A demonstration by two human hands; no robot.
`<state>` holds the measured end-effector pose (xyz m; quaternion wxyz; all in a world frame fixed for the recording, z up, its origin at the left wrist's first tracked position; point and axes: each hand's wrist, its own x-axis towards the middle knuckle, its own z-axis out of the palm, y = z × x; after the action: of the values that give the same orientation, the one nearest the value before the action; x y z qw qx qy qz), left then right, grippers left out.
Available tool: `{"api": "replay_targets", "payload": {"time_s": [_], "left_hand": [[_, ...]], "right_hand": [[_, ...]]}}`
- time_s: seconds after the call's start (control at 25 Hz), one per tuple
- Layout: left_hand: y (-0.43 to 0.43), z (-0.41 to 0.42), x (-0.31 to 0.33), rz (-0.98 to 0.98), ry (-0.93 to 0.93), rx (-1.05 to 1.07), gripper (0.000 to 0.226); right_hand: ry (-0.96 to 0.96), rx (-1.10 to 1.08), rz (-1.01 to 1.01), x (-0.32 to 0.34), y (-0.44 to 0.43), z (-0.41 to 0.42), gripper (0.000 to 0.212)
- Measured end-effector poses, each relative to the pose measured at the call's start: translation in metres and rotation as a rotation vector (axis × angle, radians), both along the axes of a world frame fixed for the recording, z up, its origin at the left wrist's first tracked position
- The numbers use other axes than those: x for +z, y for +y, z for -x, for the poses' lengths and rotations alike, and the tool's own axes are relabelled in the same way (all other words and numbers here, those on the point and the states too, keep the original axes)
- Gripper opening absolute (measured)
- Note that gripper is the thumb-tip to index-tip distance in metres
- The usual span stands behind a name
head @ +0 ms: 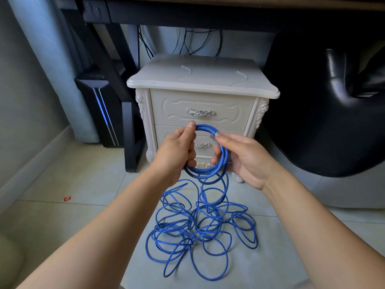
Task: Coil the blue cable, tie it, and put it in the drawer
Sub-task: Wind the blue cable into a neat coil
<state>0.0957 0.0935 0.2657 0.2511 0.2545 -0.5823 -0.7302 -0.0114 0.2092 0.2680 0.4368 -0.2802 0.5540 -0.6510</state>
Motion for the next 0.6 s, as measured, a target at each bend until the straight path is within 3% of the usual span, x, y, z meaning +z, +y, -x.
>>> {"api": "replay_targets", "payload": {"time_s": [0.12,0.24,0.4,0.6], "left_hand": [[-0.004,0.0,0.0,-0.025,0.054,0.096,0.034],[-0.004,-0.001,-0.001,-0.049,0.105,0.153,0.036],[0.004,0.003,-0.006,-0.121,0.15,0.233,0.038],[0.012,0.002,-0.007,-0.233,0.217,0.1,0.039]], "right_hand": [[-0.033,0.066,-0.093,-0.003,0.004,0.003,0.033],[-0.063,0.087,-0.106,-0.007,0.004,0.002,0.03],[-0.227,-0.01,0.147,-0.01,-0.004,-0.011,0.014],[-0.33,-0.137,0.209,-0.006,-0.01,-0.014,0.023]]}}
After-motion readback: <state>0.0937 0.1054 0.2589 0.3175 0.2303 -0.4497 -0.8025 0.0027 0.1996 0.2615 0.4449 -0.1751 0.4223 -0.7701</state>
